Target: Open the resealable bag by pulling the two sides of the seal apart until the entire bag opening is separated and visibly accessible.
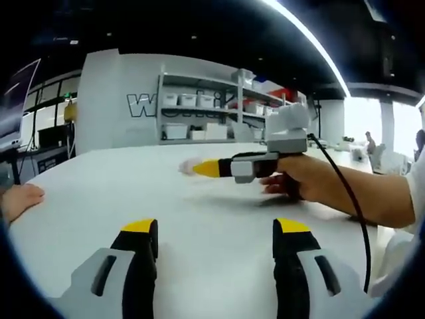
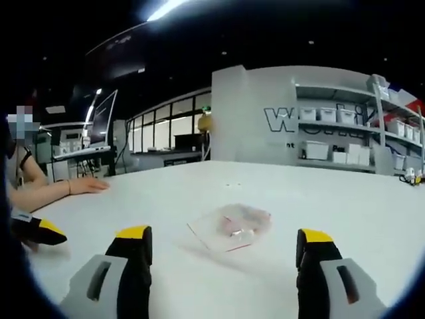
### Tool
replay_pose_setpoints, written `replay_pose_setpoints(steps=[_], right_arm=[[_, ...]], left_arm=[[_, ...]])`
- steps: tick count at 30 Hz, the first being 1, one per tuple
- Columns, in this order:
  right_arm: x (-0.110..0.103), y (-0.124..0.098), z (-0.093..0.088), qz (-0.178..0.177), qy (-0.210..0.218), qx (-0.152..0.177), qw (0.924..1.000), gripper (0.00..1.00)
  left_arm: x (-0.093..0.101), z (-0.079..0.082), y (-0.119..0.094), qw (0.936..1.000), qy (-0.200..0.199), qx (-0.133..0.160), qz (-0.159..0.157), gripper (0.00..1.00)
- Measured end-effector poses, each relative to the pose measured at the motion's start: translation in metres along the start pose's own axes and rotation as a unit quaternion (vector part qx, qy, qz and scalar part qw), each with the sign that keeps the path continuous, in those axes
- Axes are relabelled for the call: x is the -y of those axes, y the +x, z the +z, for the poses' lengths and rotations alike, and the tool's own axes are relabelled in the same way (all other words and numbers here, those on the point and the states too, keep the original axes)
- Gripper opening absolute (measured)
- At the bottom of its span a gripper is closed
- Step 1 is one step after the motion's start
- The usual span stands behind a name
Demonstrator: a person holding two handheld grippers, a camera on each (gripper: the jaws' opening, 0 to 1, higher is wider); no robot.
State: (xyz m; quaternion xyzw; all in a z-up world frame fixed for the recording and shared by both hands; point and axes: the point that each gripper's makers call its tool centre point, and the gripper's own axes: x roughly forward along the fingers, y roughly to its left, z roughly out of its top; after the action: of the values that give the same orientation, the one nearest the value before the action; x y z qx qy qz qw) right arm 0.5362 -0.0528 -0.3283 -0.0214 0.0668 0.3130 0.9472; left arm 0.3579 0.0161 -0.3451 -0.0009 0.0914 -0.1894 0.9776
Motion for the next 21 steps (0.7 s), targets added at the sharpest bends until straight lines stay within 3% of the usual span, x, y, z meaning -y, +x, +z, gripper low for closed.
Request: replay_pose_setpoints(steps=[21], right_arm=[[-0.0029,-0.0096,0.0006,-0.002,-0.003,0.001,1.0000,0.86]], left_arm=[[-0.0005,0.0004,-0.0002,1.0000,-0.002,0.001,-0.001,0.70]])
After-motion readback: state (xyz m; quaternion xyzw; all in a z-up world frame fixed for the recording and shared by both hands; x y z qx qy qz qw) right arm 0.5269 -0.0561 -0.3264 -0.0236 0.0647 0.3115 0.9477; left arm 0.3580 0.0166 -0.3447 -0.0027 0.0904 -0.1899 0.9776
